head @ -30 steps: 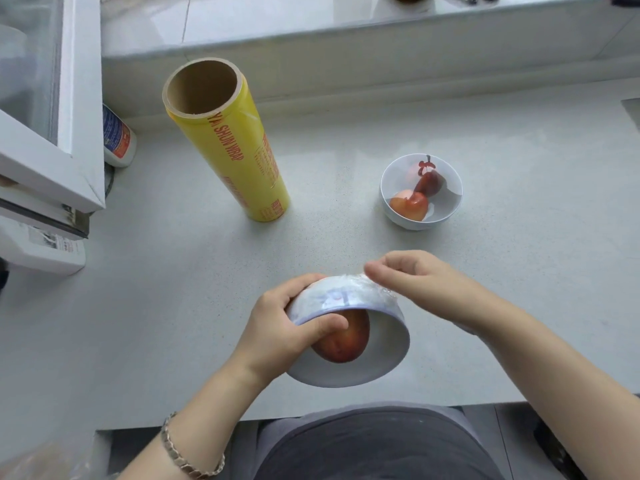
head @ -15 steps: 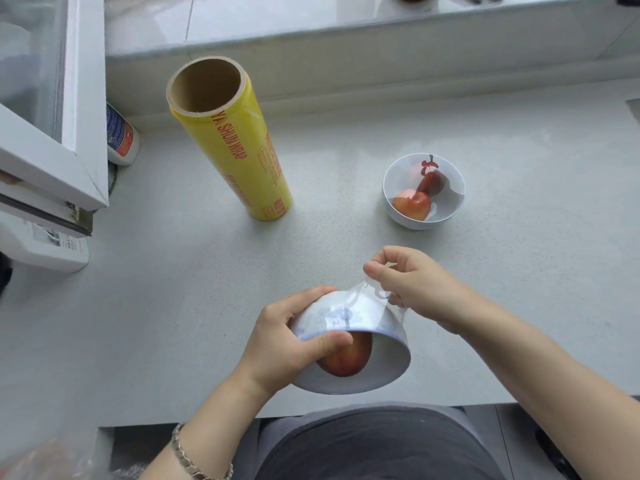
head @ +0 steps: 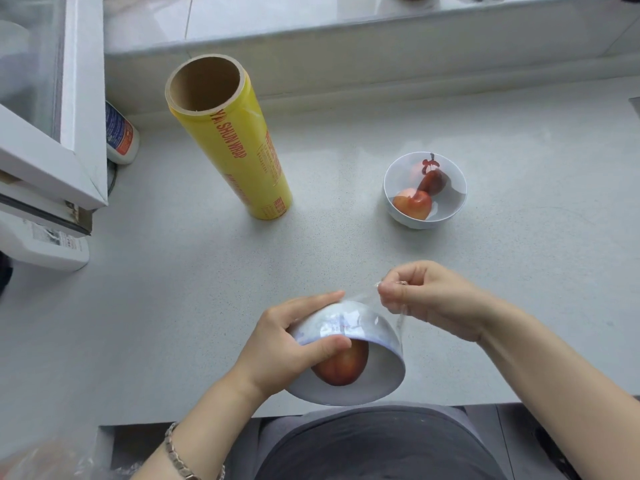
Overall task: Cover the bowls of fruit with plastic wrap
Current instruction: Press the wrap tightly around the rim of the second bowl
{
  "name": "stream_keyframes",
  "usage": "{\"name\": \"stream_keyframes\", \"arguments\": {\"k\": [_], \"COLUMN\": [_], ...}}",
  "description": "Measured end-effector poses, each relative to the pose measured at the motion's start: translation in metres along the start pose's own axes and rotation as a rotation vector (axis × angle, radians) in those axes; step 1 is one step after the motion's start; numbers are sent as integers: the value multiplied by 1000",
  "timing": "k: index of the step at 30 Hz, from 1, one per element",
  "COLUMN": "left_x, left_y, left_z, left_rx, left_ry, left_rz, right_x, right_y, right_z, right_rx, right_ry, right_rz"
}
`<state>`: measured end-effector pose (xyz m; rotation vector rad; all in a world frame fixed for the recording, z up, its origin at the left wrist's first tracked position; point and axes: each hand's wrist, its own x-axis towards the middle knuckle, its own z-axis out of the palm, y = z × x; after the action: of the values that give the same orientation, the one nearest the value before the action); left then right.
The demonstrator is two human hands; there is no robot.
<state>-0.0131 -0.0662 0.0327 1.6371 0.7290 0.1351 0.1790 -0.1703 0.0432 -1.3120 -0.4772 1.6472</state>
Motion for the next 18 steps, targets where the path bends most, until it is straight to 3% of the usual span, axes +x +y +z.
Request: {"name": "stream_keyframes", "arguments": {"k": [5,8,12,18], "left_x": [3,2,-2,-7], "left_y": [4,2,0,7], "left_z": [4,4,1,1], "left_rx": [-48,-58,-50,8], "left_ry": [-40,-52,-56,3], "left_rz": [-10,-7,75,268], "right_x": [3,3,4,9], "right_y": [22,23,20,15], "right_z": [8,15,27,39], "right_rx": [393,446,536,436], "right_ry": [34,77,315,449], "right_rz": [-100,-107,-46,31]}}
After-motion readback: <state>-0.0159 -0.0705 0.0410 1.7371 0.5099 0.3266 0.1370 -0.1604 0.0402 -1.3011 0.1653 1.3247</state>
